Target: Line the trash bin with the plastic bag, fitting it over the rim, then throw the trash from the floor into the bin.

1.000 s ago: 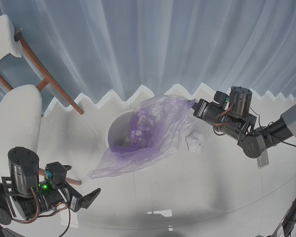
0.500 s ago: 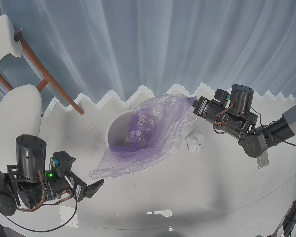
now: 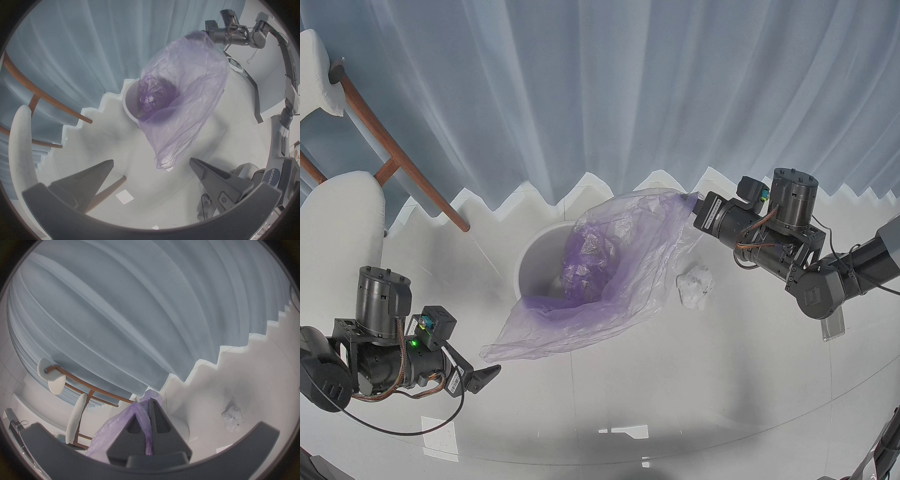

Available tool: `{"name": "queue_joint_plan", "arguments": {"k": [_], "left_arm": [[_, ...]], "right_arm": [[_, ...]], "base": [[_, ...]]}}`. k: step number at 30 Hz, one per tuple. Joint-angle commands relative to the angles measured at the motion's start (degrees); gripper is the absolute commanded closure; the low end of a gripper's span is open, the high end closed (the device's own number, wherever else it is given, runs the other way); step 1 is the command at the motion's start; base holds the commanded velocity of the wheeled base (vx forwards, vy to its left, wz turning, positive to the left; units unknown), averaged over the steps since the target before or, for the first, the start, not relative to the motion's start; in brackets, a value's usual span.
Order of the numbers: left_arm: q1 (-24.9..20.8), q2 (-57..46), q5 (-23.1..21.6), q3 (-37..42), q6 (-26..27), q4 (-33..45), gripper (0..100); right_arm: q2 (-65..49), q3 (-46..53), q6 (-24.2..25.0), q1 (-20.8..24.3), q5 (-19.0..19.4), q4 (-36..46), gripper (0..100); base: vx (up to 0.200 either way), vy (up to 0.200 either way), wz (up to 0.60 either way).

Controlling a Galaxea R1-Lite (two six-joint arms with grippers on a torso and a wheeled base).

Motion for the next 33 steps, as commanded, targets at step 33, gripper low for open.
{"name": "queue_joint_plan", "arguments": {"k": [33], "left_arm": [[3.6,5.5,-2.1,-9.9,-6.8,-6.2,0]], "right_arm": [[0.1,0.2,-0.1,0.1,0.1,0.0,100]], "base": [[0.0,0.0,0.0]]}}
